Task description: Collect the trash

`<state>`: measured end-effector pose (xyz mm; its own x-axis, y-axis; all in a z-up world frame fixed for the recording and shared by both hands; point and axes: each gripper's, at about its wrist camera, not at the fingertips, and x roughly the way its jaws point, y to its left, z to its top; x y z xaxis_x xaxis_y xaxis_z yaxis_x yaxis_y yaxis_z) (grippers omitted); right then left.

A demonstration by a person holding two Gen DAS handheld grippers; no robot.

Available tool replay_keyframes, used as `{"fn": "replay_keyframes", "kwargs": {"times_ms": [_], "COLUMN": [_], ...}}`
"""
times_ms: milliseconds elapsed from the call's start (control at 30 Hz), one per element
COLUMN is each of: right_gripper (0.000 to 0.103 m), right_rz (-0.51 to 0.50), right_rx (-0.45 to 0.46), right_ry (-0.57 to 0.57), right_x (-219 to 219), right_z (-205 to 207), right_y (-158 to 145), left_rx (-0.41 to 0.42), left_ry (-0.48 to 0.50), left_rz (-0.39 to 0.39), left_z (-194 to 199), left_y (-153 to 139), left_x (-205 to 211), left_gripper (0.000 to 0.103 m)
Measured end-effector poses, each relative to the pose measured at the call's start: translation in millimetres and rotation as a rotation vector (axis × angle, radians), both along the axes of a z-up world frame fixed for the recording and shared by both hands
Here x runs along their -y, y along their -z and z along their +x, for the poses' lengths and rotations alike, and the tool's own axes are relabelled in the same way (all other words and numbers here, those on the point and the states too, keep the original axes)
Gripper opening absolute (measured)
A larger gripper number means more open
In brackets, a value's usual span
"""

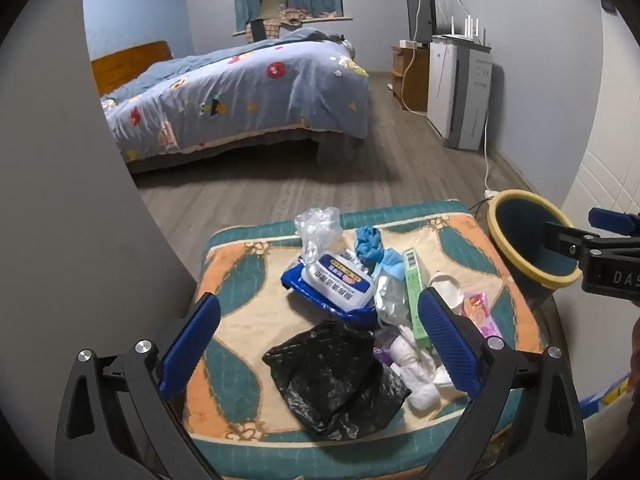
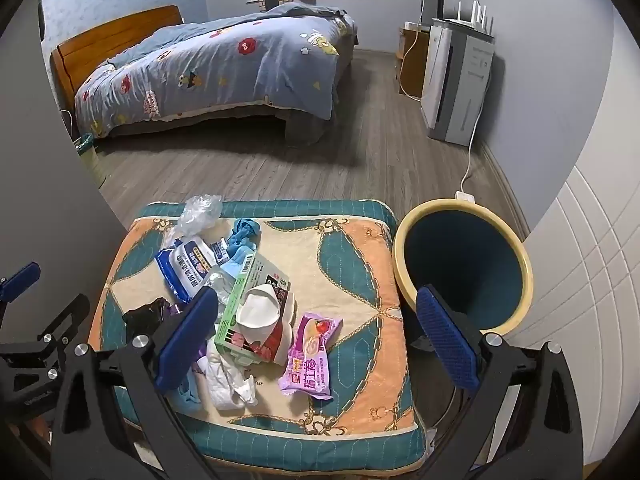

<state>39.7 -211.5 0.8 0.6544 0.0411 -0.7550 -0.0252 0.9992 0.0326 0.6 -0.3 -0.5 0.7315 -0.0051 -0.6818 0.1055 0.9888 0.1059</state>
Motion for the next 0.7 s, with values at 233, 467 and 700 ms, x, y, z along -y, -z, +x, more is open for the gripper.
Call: {"fn": "replay_keyframes", "kwargs": {"times_ms": [233,467,700], "right_gripper": [0.097,0.097,0.097], "right_rz": [-0.016,-0.031,-0.03], "right_rx": [-0.006,-0.006,-0.008], "right_ry": [-0.006,-0.009,-0.011], "right_x": [1.7,-4.3,-4.7], "right_z": [4.7,3.8,2.4], "right_y": [-0.9,3.0,4.4], "left_rx": [-0.004,0.0,0.0], "left_ry": [0.006,0.0,0.0], "left_rz": [-0.018,-0.022,-0.034], "left_z": [1.0,-1.7,2.3], "left_y": [3.5,2.3,-0.7], "left_x": [-1.1,1.1,-4.9], "left_gripper": [0.098,0.098,0.098]}}
